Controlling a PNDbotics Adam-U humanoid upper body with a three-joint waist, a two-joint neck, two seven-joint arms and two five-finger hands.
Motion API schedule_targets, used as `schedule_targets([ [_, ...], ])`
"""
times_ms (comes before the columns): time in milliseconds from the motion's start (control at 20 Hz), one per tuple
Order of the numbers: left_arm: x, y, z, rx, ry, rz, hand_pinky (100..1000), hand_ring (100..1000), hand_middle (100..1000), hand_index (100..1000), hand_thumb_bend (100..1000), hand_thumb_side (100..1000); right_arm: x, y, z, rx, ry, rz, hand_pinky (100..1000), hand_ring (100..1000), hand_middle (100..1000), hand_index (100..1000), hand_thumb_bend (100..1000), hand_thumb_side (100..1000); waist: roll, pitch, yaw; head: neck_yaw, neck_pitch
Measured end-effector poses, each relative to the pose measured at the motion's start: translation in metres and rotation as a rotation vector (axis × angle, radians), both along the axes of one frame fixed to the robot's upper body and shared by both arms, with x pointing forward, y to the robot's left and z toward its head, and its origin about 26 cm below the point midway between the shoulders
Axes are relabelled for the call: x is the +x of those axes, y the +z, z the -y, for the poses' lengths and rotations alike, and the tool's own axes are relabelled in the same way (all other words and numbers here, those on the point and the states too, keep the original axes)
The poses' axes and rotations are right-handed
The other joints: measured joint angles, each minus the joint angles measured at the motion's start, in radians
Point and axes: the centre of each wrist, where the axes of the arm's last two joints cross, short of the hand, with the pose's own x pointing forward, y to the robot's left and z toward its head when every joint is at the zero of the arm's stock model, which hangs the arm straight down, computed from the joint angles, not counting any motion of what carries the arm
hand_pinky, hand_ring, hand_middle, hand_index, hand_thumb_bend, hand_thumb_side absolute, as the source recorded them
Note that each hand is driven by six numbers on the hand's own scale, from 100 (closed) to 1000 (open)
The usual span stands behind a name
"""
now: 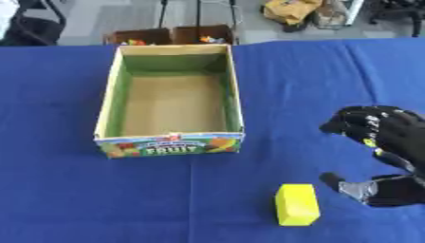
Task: Pick up objects on the table and place them in the box.
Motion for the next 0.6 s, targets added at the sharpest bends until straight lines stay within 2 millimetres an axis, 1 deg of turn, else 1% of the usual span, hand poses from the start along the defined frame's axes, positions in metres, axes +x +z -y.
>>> schedule_targets([
  [100,0.0,0.0,0.0,0.0,0.0,0.0,673,906,907,947,100,1000,0.0,-0.0024,-0.001,0.002,0.0,-0.034,793,942,836,986,583,1000,0.0,0.0,-0.002,0.0,0.0],
  [200,0.0,0.0,0.0,0.001,0.0,-0.001,673,906,907,947,100,1000,-0.0001,-0.0048,-0.0019,0.011,0.003,-0.077,796,954,834,988,631,1000,-0.001,0.0,-0.005,0.0,0.0],
  [350,0.0,0.0,0.0,0.002,0.0,-0.001,673,906,907,947,100,1000,-0.0004,-0.0085,-0.003,0.042,0.013,-0.151,794,957,830,989,610,1000,-0.001,0.0,-0.006,0.0,0.0],
  [450,0.0,0.0,0.0,0.002,0.0,-0.001,673,906,907,947,100,1000,-0.0004,-0.009,-0.0032,0.064,0.02,-0.189,789,953,828,988,569,1000,-0.003,0.0,-0.007,0.0,0.0],
  [600,0.0,0.0,0.0,0.003,0.0,-0.002,672,906,904,946,100,1000,-0.0002,-0.0093,-0.0038,0.09,0.026,-0.227,759,933,818,982,516,992,-0.007,0.0,-0.012,0.0,0.0],
])
